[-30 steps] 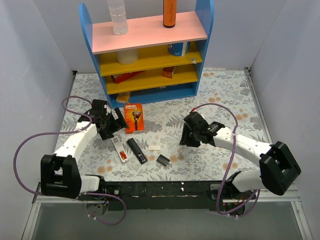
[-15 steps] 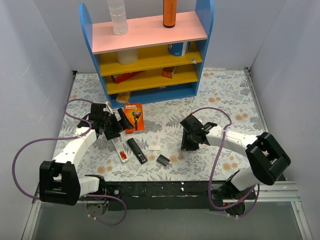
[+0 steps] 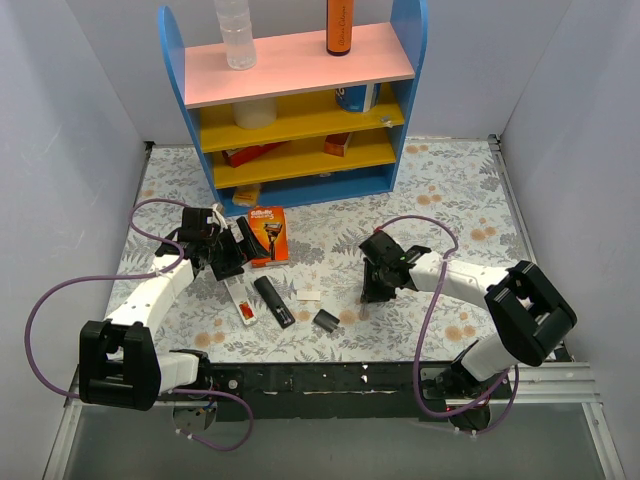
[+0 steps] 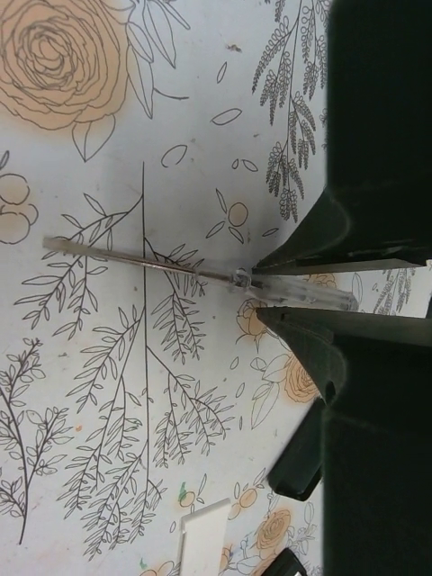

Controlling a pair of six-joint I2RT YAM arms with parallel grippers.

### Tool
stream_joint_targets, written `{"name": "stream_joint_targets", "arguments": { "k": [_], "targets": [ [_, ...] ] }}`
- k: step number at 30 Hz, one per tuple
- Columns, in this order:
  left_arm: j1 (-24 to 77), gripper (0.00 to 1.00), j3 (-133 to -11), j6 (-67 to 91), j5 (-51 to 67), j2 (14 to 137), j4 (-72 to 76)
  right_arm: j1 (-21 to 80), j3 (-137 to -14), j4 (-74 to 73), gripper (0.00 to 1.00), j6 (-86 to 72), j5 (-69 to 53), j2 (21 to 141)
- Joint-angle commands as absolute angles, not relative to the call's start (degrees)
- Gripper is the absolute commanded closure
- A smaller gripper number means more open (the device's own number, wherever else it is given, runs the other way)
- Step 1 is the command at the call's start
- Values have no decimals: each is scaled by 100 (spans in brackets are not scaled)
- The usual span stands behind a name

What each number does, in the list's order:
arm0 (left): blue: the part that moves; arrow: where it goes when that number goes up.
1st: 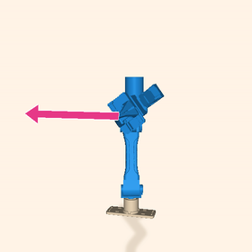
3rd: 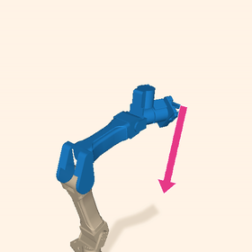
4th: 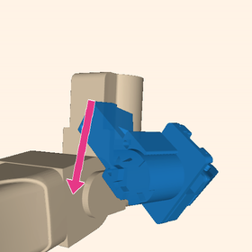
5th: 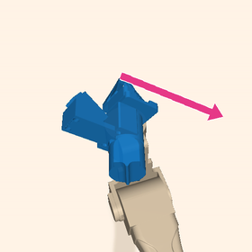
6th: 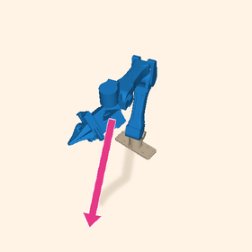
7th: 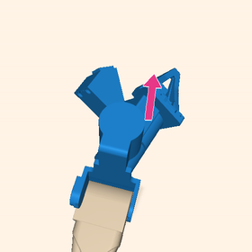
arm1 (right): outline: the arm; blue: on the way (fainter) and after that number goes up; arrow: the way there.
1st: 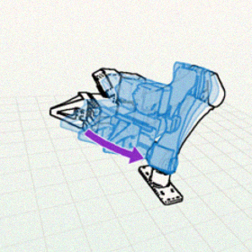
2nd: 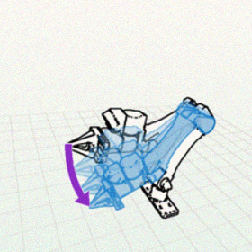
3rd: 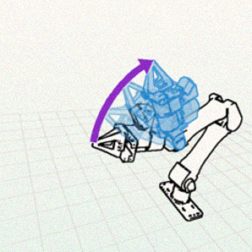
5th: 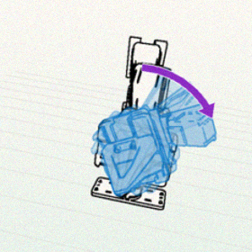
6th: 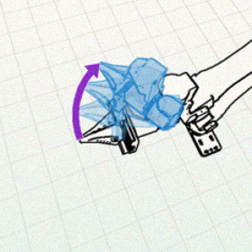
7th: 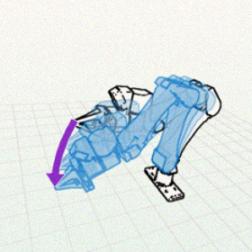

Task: Unload the batteries from the remote control

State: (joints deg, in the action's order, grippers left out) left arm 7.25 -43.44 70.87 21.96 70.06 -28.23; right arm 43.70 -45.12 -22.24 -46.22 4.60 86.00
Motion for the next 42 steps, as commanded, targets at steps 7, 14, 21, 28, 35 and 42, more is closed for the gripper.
{"name": "stream_joint_targets", "arguments": {
  "k": [7,14,21,28,35,42],
  "targets": [
    [729,17,-4245,6794,3732,6891,-2382,4412,-5105,-2004,99,-2867,-438,8631],
    [808,27,-3824,7645,4754,6864,-1531,4412,-5458,-1592,99,-1863,-2020,8236],
    [1343,35,-3446,8665,4949,6882,-230,4412,-5362,-802,99,-2162,-3057,8156],
    [2030,40,-3498,9219,4597,7189,325,4421,-5379,-431,99,-2434,-3278,8156],
    [2285,47,-3568,9545,4324,7470,352,4430,-5520,-562,99,-2382,-3094,8165],
    [2443,49,-3683,9782,4043,7743,193,4456,-5537,-615,99,-2329,-2866,8121]
  ]
}}
